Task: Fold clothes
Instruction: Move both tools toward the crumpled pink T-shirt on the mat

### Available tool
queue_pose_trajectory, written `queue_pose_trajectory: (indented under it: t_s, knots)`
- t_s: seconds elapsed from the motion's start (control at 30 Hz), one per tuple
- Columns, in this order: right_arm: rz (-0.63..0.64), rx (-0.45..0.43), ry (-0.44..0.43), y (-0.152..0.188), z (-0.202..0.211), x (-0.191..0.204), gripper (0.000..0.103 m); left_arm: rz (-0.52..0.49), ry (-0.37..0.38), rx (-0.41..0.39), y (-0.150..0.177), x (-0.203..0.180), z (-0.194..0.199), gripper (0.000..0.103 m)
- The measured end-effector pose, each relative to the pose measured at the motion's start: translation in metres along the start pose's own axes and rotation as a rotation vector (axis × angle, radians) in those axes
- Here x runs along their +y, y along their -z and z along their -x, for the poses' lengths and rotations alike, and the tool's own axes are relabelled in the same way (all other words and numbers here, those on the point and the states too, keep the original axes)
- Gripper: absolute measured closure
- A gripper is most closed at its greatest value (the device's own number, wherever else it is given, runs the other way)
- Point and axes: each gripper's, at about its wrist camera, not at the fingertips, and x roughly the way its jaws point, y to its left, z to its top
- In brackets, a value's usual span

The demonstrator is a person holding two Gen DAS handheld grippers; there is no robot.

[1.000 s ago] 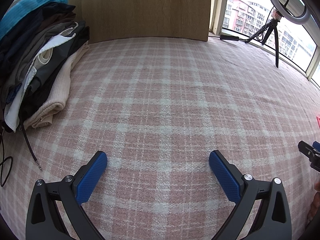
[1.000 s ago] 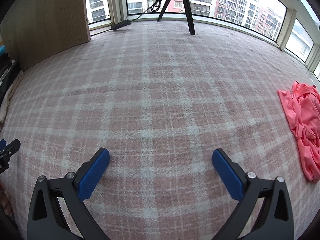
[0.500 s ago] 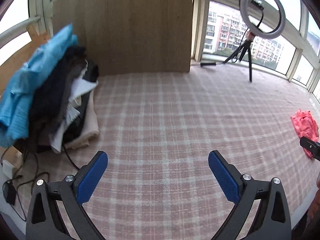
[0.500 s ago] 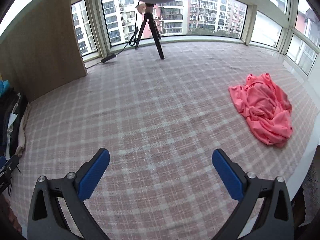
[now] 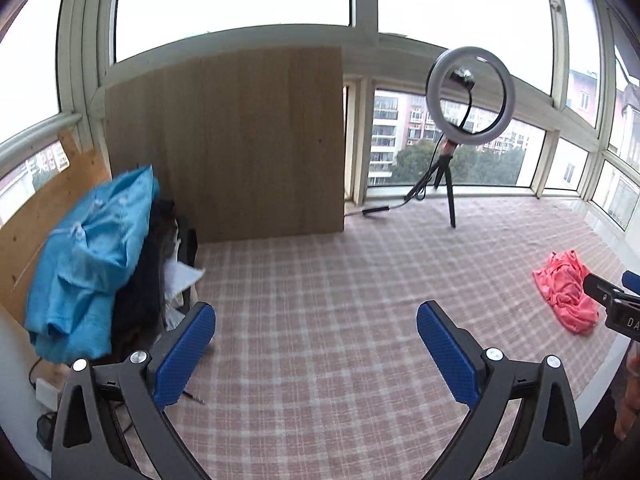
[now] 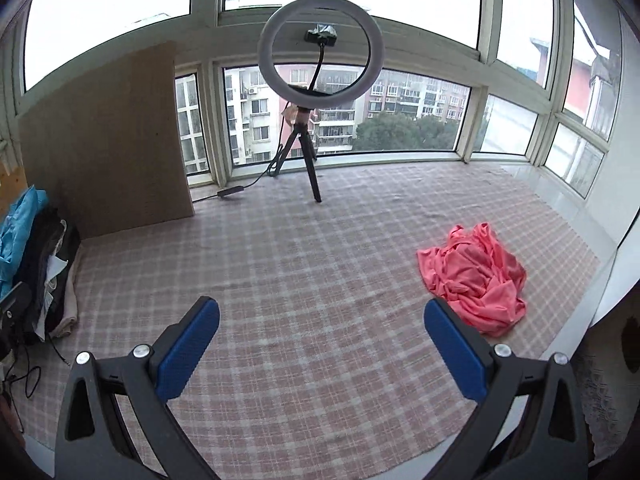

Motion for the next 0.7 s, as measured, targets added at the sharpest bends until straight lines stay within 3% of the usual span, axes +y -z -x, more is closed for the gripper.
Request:
queue_pose_trajectory:
  t_s: [0.2, 0.5, 0.7]
  knots:
    - [-0.032, -0.034, 0.079, -0.005, 0.018, -0.03, 0.0, 0.003, 0.022, -0.053, -0.016, -0.006, 0.011, 0.001]
    - [-0.089, -0.038, 0.159, -0.004, 0.018, -0.092, 0.0, -0.012, 0.033, -0.065, -0.031, -0.039, 0.004, 0.001]
    - [-0.113, -0.03, 0.145, -0.007, -0.003, -0.154, 0.0, -0.01, 0.02, -0.066, -0.042, -0.077, -0.004, 0.001]
